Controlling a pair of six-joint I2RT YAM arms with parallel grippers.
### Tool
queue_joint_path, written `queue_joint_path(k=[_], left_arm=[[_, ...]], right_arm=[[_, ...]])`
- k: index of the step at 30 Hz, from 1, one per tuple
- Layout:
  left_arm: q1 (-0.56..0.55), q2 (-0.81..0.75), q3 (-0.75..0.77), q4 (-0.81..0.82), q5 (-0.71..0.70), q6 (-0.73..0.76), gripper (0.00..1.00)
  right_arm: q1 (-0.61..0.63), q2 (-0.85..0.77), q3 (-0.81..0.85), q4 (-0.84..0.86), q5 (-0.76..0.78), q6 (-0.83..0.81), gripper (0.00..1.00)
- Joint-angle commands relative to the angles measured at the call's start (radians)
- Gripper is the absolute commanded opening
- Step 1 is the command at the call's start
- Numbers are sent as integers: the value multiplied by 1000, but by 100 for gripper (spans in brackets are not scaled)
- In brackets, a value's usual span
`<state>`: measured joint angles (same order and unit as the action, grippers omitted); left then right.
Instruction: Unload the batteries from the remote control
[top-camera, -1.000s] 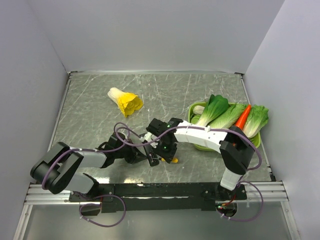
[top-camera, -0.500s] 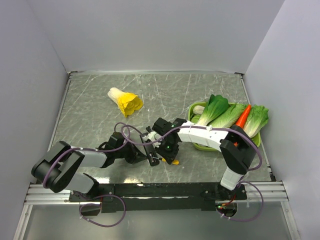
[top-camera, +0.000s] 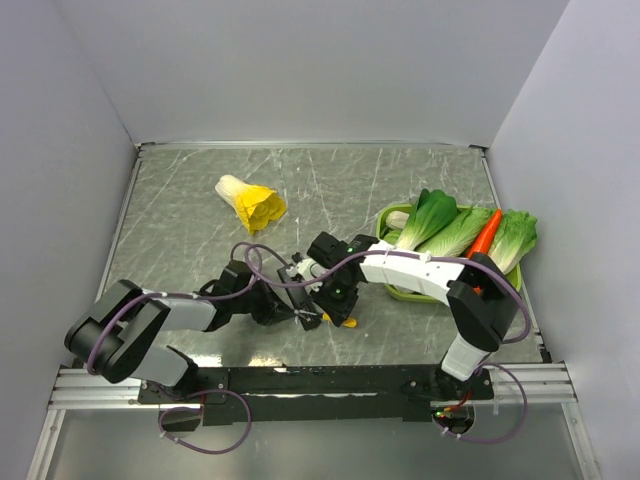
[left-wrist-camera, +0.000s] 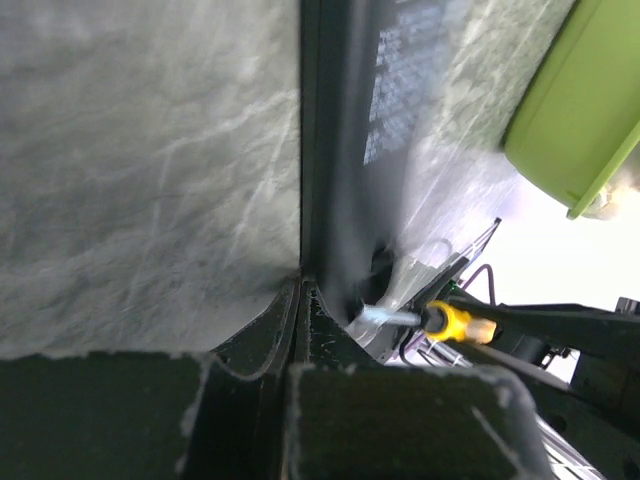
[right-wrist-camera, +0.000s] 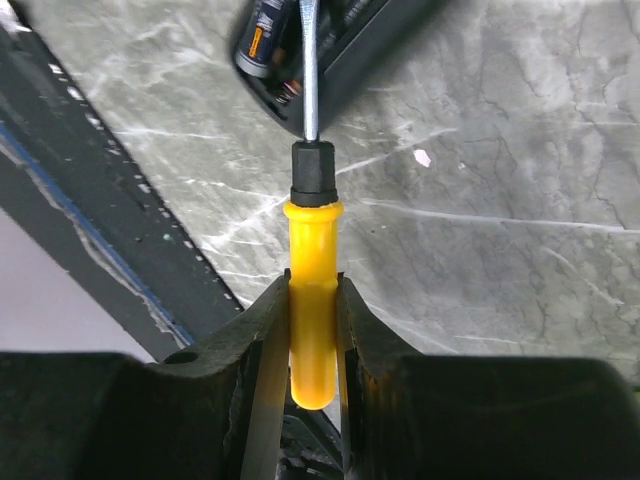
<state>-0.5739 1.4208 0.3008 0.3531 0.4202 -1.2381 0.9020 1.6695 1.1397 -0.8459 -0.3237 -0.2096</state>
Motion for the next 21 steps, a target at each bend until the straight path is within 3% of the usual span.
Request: queue_joint_path(k=[1, 7, 15, 19, 21], left_arm=[[-7, 1, 38, 17, -8, 12, 1], [-7, -3, 40, 6, -11, 14, 1], [22, -85, 142, -276, -149, 97, 1], [95, -141, 205, -365, -165, 134, 6], [112, -192, 221, -407, -179, 157, 16]], right_arm=[[0, -86, 23, 31, -54, 1, 0], [0, -71, 28, 24, -34, 12, 0], [32, -129, -24, 60, -80, 38, 0], [96, -148, -113, 148, -112, 96, 0], [120, -163, -152, 177, -89, 140, 0]])
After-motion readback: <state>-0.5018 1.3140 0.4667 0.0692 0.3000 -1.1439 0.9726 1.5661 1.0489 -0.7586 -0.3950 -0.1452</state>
